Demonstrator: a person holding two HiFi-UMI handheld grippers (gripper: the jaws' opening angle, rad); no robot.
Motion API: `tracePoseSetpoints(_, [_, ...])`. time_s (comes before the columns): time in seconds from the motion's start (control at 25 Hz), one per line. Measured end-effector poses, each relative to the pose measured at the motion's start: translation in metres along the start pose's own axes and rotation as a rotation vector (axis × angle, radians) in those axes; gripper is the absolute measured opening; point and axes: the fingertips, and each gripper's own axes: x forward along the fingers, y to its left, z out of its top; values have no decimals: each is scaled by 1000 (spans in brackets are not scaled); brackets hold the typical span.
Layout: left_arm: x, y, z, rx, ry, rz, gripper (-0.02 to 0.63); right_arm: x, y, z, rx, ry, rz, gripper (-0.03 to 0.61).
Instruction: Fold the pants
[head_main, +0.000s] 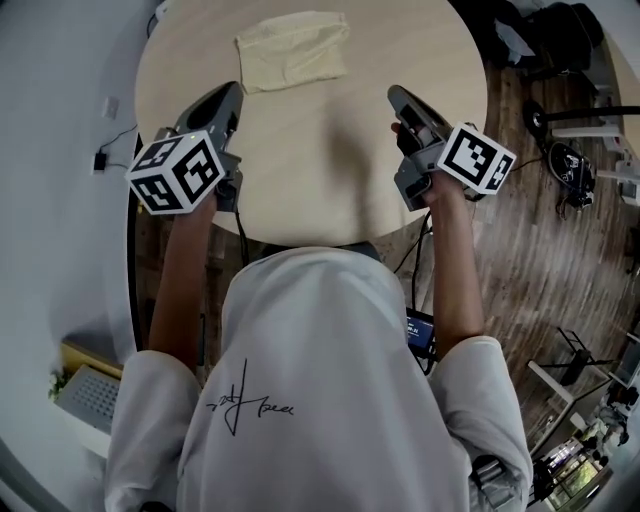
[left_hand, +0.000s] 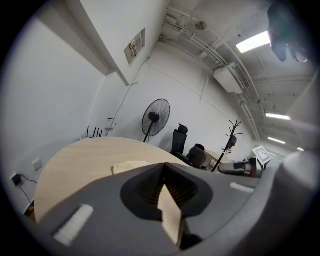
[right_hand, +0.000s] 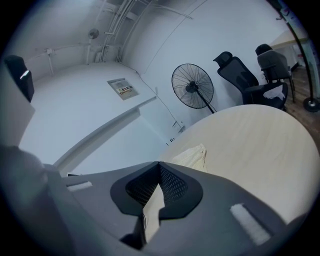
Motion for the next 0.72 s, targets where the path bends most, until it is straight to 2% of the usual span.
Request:
tracePoseSetpoints(0.28, [-13,-13,-10,20,16,-35,55,-17,20,-5,-110,-32,-47,-2])
tracePoseSetpoints(0.72, [-62,-29,-24,70,-11,-14,55,-57,45,-20,-269,-79,-109,-2])
